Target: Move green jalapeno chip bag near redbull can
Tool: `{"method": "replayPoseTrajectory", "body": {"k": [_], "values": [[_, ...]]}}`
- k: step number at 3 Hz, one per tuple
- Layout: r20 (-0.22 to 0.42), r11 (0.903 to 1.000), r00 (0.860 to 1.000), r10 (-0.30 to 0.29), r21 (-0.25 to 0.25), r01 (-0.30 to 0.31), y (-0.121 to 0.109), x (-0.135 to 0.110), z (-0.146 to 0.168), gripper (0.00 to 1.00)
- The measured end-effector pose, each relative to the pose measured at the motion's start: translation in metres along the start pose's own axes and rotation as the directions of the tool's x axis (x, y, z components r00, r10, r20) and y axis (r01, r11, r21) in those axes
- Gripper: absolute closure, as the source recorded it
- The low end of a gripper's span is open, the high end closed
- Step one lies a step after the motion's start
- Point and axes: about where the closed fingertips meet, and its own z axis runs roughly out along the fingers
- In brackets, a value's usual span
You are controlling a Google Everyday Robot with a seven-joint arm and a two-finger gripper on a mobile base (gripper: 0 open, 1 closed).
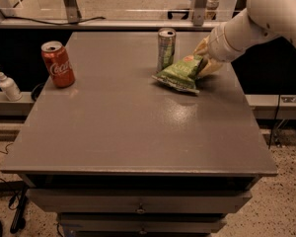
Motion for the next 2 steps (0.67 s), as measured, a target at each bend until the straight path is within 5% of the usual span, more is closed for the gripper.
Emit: {"method": "replayPoseTrajectory", "body": {"k": [2], "values": [[0.000, 1.0000, 1.000, 0.000, 0.000, 0.000, -0.0002, -0.0002, -0.0002, 0.36]]}}
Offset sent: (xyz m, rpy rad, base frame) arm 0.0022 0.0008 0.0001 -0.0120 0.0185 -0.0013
